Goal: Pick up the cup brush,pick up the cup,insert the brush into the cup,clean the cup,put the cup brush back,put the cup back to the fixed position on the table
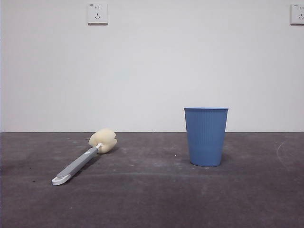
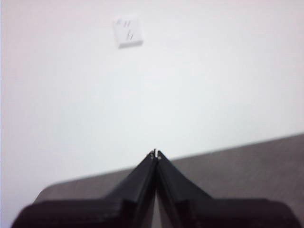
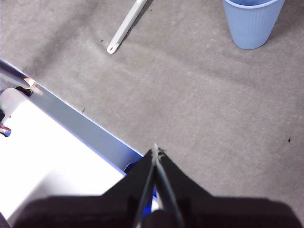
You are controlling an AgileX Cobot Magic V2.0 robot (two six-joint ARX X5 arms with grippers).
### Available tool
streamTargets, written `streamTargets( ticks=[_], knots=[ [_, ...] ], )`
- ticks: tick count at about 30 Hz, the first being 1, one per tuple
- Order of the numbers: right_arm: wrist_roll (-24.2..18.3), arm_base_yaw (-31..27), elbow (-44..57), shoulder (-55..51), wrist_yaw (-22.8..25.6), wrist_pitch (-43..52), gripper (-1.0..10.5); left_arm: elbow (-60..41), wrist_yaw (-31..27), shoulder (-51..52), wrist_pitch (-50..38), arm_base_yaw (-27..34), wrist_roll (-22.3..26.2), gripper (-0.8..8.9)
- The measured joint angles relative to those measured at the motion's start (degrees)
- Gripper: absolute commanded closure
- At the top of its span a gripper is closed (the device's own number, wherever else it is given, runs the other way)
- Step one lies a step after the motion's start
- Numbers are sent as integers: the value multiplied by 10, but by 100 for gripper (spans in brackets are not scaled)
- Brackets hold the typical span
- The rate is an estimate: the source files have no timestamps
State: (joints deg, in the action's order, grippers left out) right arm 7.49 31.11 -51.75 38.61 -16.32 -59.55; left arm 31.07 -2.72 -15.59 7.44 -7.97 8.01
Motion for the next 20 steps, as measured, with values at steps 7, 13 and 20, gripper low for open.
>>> streamTargets(
  ticks=[7,13,20],
  knots=[
    [0,0,0,0,0,0,945,-163,2,86,0,40,2,817],
    [0,0,0,0,0,0,945,-265,1,146,2,52,-21,817],
    [0,0,0,0,0,0,945,-301,0,152,32,53,-61,817]
  ],
)
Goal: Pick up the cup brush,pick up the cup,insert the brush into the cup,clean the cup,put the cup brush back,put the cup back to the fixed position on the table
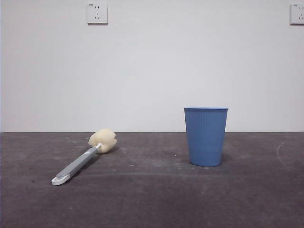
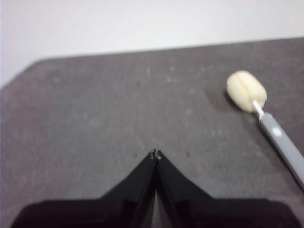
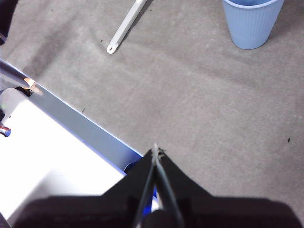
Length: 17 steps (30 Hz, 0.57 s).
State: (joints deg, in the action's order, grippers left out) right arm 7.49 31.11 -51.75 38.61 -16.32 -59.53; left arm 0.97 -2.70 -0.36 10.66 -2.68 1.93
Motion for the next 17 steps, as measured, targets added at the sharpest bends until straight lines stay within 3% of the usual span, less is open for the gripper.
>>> streamTargets(
  ticks=[17],
  knots=[
    [0,0,0,0,0,0,945,0,1,0,0,0,-20,817]
  ],
)
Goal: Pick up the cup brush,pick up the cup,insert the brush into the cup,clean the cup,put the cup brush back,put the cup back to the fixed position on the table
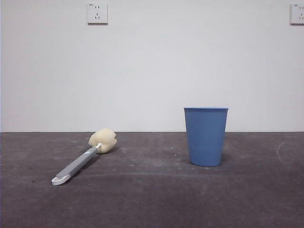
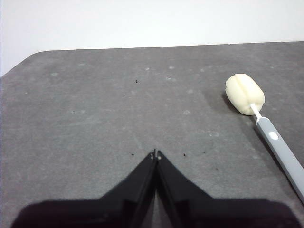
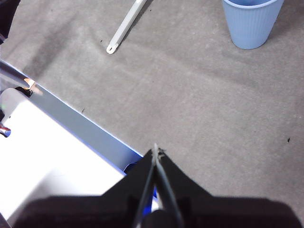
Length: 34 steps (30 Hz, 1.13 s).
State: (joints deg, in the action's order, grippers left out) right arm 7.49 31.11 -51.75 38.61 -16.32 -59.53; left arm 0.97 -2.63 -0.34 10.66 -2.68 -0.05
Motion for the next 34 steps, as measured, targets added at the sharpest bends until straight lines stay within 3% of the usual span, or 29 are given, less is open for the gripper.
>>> streamTargets(
  ticks=[8,11,13,21,27,34],
  knots=[
    [0,0,0,-2,1,0,946,0,0,0,0,0,0,817],
    [-26,-6,0,-14,47,20,945,0,0,0,0,0,0,817],
    [-58,-20,0,-32,85,57,945,0,0,0,0,0,0,817],
    [-125,-94,7,-103,130,288,945,0,0,0,0,0,0,817],
    [-133,-155,93,-150,135,381,945,0,0,0,0,0,0,817],
    [-127,-224,260,-266,135,495,945,0,0,0,0,0,0,817]
  ],
)
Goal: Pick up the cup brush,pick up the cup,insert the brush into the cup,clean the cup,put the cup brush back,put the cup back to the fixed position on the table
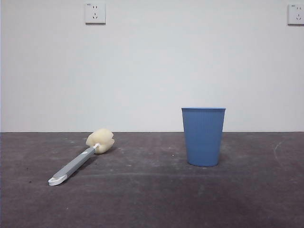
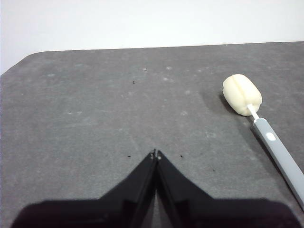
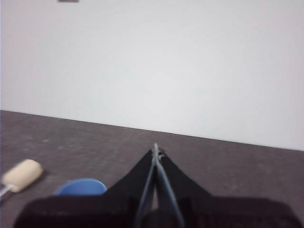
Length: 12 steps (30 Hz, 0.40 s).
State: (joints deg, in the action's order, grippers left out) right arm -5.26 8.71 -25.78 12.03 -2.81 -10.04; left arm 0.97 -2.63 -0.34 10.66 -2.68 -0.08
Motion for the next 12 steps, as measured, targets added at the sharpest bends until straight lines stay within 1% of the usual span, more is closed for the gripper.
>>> streamTargets(
  ticks=[5,12],
  knots=[
    [14,-41,107,-61,0,6,945,0,0,0,0,0,0,817],
    [60,-87,211,-117,-2,26,945,0,0,0,0,0,0,817]
  ],
)
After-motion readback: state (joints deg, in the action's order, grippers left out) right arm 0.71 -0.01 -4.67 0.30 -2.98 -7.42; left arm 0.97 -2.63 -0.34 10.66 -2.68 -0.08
